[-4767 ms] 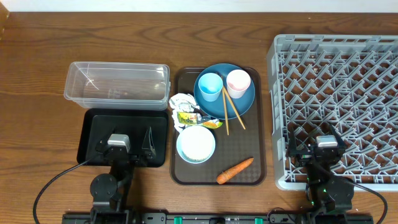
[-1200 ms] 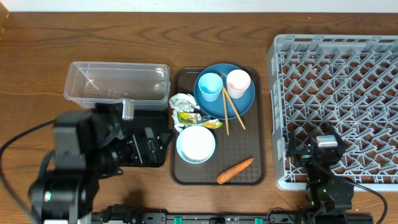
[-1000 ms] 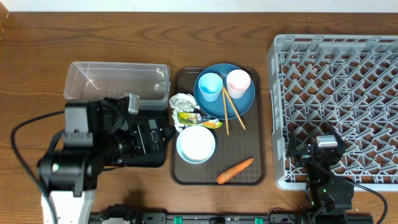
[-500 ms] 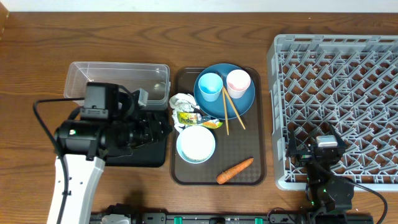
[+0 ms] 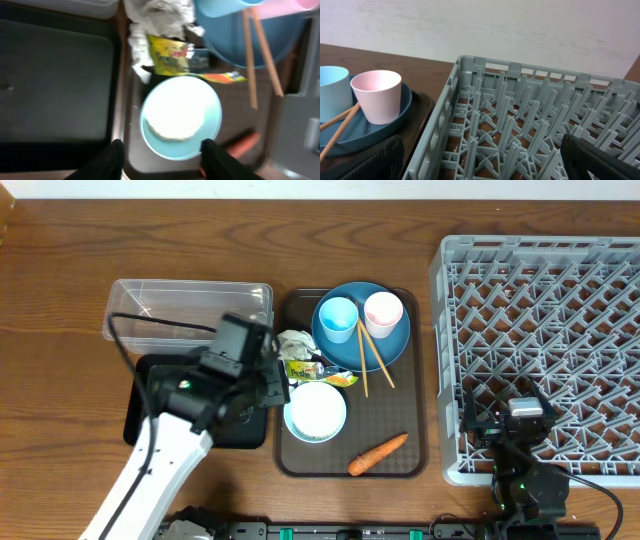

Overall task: Sort waste into correct bins and load items into the dishwasher rack
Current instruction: 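Move the left gripper over the tissue and yellow wrapper on the tray, then lower the left gripper and grasp the yellow Pandan wrapper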

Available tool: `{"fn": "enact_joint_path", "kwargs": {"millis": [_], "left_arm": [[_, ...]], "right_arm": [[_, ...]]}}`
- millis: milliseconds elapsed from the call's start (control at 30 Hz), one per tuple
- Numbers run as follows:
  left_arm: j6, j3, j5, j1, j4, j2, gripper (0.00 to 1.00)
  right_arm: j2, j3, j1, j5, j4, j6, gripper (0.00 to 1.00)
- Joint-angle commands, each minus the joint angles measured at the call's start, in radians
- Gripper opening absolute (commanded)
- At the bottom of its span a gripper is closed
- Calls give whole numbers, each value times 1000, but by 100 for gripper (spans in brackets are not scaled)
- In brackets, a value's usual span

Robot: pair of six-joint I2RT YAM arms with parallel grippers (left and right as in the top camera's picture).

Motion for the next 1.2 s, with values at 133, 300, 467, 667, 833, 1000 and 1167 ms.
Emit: {"fn": "enact_joint_path", "kwargs": {"millis": [133,300,467,667,833,1000,1167], "left_arm": [[-39,-10,-77,-27,67,131,63],[-39,-10,-3,-43,115,233,67],[-39,-10,18,-47,152,317,69],[-39,-10,19,-47,181,375,70],[-42,-10,18,-47,201,391,70],[-42,-10,18,-47,229,406,70],[-41,-10,15,-47,243,414,98]], "right_arm": [[-2,-2,2,7,-3,7,99],[-2,-2,2,7,-3,8,99],[-2,-2,2,7,-2,8,99],[-2,-2,2,7,-3,7,99],[-2,-2,2,7,-3,8,99],[-2,-2,2,7,-3,8,99],[-2,-2,2,7,-3,8,99]]}}
